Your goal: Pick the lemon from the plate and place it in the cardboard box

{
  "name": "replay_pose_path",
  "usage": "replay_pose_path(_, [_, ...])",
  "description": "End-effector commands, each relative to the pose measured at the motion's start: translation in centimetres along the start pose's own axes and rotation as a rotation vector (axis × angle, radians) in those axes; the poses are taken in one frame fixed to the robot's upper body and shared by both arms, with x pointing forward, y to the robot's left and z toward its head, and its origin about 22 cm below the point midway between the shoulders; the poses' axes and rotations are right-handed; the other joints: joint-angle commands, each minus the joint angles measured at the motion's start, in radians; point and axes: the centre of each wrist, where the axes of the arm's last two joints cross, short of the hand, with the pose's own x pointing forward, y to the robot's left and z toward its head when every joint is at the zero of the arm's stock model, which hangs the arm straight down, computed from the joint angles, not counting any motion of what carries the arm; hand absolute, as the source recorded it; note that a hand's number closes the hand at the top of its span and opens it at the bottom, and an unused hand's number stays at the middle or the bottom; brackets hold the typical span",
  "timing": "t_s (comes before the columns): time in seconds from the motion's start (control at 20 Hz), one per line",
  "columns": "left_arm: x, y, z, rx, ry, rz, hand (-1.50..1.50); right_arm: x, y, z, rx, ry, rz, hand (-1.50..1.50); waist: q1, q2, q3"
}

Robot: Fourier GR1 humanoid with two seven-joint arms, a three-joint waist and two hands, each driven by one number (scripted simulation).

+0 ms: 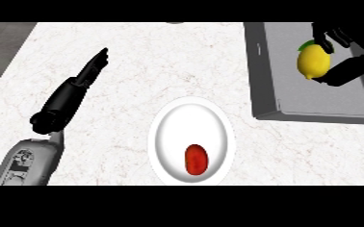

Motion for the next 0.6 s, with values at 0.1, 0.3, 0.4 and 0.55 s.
replay_pose_path(0.1, [-0.1,0.0,-1.1,0.001,-0.002,0.004,0.00,-4.3,0.5,-0.6,0.206,0.031,0.067,1.50,0.005,0.007,0.001])
replay_pose_path(0.3, [-1.2,-0.5,0.5,-0.006,-0.012,0.011,0.00,-5.3,2.7,-1.4,0.331,0.055,0.071,-1.50,0.002,0.002,0.000])
replay_pose_path(0.4, [-1.0,-0.7,0.2,0.004,-0.001,-0.004,0.00,-5.7,-0.4,-1.8,0.371,-0.029,0.036,-1.50,0.002,0.001,0.001])
replay_pose_path(0.55, [0.6,-0.9,0.8,-0.007,0.002,0.007,0.00,-7.1,1.2,-1.1,0.356,-0.118,-0.034,-1.50,0.006,-0.001,0.002])
